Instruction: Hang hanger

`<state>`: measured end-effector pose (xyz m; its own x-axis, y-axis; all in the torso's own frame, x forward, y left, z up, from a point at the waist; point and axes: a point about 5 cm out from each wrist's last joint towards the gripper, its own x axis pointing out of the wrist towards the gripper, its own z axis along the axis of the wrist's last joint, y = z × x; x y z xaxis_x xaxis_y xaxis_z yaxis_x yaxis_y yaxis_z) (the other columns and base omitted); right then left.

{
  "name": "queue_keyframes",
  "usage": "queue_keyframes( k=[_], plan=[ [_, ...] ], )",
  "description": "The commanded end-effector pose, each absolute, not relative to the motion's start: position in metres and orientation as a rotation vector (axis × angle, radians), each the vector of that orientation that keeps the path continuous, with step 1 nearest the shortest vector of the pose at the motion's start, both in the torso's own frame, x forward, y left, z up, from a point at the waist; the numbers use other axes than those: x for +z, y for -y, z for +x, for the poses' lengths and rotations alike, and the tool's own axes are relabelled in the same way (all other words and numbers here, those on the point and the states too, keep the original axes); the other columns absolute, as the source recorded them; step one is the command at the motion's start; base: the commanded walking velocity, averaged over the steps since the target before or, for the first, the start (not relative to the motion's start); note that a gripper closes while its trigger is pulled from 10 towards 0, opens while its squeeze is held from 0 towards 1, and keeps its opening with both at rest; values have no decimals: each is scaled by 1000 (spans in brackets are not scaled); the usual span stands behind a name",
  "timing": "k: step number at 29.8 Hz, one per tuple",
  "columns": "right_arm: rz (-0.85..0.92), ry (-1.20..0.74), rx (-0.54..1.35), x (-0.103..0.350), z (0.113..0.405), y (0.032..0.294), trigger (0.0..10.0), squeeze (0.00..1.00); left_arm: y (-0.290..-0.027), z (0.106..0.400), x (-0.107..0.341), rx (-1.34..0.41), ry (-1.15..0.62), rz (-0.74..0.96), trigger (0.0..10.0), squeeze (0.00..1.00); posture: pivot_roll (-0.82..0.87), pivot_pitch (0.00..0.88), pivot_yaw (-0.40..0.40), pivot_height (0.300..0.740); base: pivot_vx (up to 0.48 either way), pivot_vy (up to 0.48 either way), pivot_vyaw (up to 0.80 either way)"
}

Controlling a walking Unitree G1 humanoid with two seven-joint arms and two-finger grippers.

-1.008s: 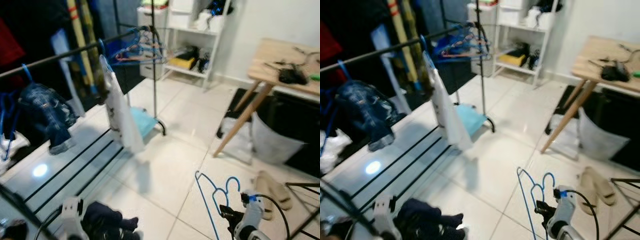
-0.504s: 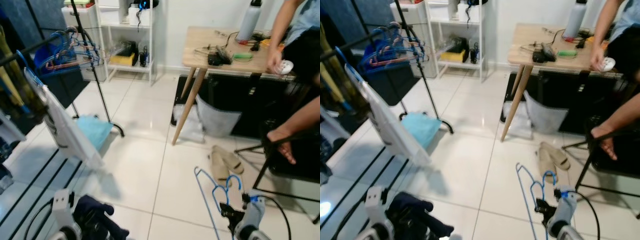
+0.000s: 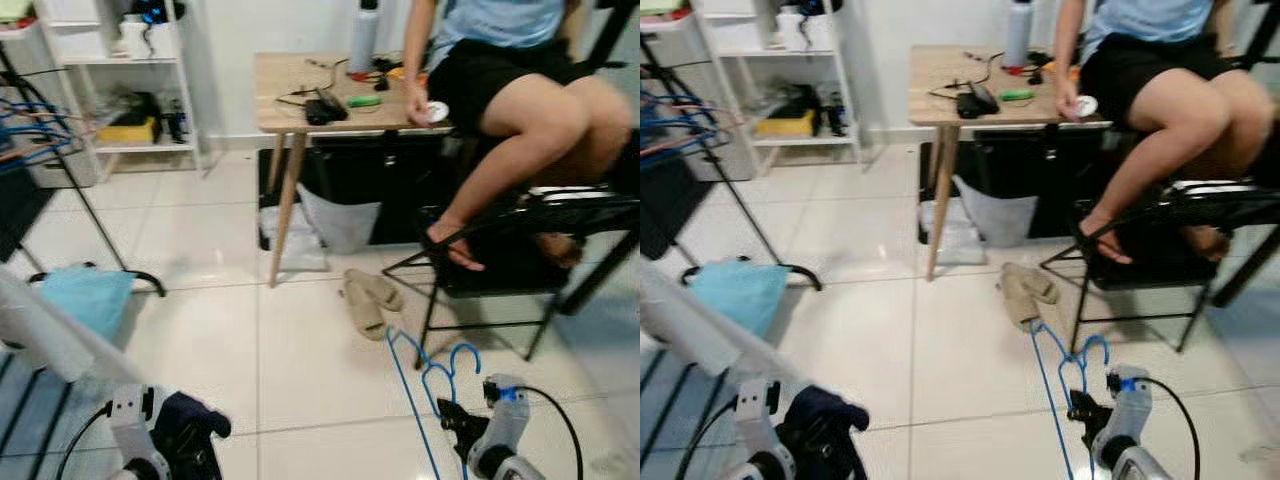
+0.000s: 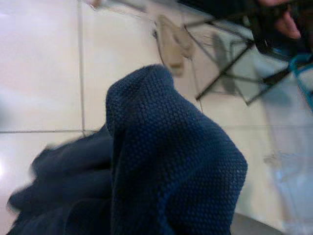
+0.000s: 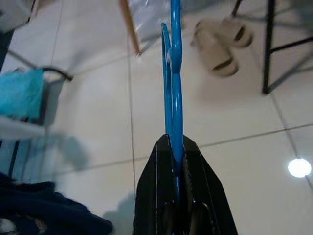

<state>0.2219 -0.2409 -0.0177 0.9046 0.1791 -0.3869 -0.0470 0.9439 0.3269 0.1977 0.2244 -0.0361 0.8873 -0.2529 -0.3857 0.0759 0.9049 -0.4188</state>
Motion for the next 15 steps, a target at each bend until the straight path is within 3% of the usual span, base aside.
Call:
queue_keyframes(
  k=[1, 15],
  plan=[
    [338, -457, 113, -23, 215, 240, 10000, 0, -222, 200, -35, -183, -448, -396, 10000, 0, -86, 102, 0, 740, 0, 0, -800],
    [338, -462, 111, -21, 214, 243, 10000, 0, -209, 211, -31, -194, -436, -392, 10000, 0, -90, 104, -6, 740, 0, 0, -800]
  ],
)
